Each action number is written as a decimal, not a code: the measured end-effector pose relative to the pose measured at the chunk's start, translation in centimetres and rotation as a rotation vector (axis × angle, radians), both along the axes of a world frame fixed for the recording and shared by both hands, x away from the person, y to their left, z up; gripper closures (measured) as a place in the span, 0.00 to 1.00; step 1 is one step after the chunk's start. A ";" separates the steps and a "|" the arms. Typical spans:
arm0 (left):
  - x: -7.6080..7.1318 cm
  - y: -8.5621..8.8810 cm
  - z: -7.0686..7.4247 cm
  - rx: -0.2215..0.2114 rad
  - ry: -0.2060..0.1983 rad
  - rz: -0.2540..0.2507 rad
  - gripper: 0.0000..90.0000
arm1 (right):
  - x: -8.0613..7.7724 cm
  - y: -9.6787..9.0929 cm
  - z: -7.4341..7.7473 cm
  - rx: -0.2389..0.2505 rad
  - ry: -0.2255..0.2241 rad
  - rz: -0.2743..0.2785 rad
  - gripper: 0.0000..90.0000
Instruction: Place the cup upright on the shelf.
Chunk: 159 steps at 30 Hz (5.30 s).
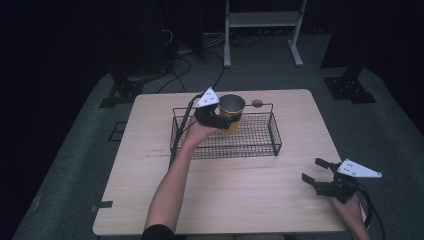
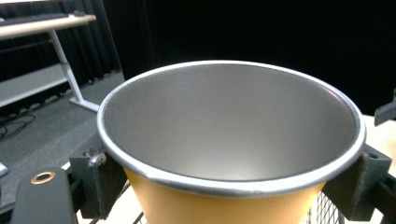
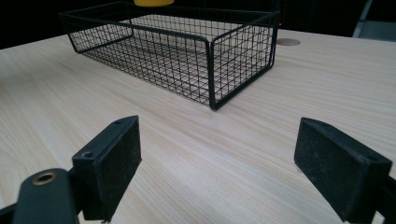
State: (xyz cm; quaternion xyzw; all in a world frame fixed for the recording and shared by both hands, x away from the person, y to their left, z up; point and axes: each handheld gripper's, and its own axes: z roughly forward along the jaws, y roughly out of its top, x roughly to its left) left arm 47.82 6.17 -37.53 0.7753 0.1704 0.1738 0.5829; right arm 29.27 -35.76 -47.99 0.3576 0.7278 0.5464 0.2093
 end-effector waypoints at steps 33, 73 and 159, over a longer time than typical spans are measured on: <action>1.7 0.0 -4.5 0.209 0.127 -0.091 0.15 | 0.0 0.0 0.0 0.003 -0.002 0.002 0.15; 1.6 0.4 -3.9 0.196 0.113 -0.066 0.03 | 0.0 -0.1 0.0 0.006 -0.002 0.002 0.15; -7.1 4.7 0.0 -0.022 -0.044 -0.076 0.02 | 0.0 0.0 0.0 -0.008 0.001 -0.001 0.15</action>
